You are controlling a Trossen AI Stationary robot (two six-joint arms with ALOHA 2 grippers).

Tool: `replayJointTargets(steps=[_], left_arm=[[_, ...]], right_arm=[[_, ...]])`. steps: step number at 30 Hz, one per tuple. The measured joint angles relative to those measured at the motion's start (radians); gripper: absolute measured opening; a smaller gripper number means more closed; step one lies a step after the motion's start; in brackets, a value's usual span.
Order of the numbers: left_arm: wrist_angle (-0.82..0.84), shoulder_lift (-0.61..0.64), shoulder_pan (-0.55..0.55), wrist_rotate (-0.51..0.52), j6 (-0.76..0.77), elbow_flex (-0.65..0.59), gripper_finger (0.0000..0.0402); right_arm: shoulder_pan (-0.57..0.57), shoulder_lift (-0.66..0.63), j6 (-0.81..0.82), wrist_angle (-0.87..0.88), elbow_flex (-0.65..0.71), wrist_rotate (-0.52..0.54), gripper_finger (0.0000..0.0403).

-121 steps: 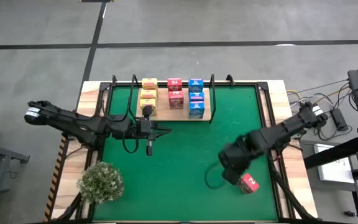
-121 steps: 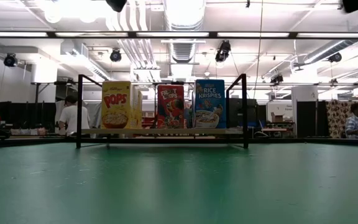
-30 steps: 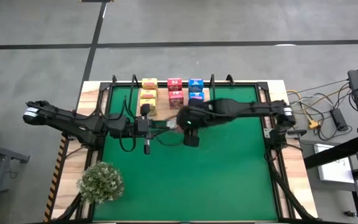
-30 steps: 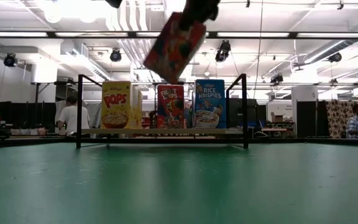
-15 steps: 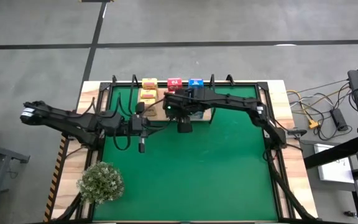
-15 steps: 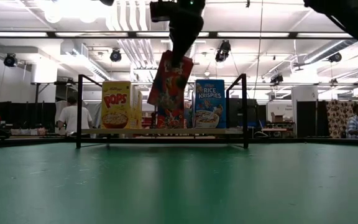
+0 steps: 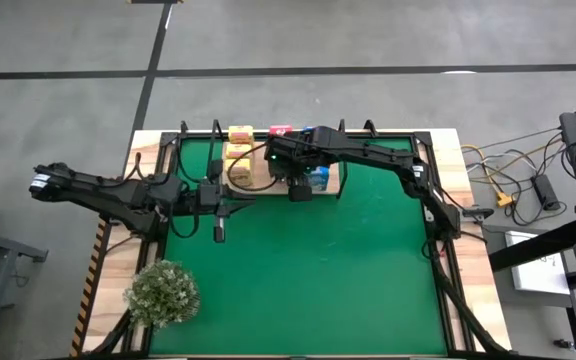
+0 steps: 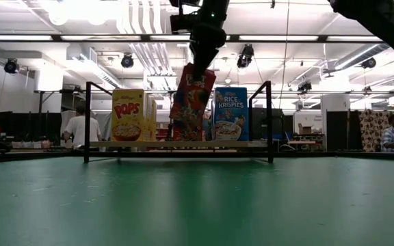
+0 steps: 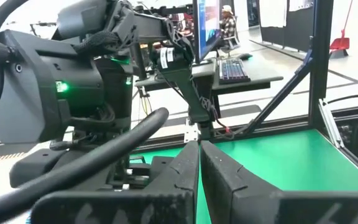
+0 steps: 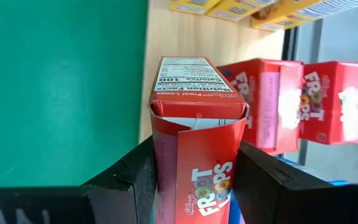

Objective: Stack cereal on shelf
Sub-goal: Put the red cereal box on the shelf aligned with the red cereal boxes

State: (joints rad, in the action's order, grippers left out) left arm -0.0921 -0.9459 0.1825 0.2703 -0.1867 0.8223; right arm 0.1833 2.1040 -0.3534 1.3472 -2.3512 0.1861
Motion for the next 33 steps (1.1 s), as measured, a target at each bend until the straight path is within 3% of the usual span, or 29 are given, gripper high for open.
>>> replayJointTargets(steps=[5,17,33], left_arm=[[0.000,-0.002,0.000,0.000,0.000,0.000,0.0000],[0.000,-0.004,0.000,0.000,-0.015,0.000,0.0000],[0.009,-0.008,0.000,0.000,-0.015,0.000,0.0000]], right_arm=[[0.000,0.002,0.013,-0.002,0.000,-0.063,0.0164],[0.006,0.064,0.008,-0.040,0.001,-0.054,0.0165],[0.007,0.066,-0.002,-0.099,0.001,-0.026,0.0230]])
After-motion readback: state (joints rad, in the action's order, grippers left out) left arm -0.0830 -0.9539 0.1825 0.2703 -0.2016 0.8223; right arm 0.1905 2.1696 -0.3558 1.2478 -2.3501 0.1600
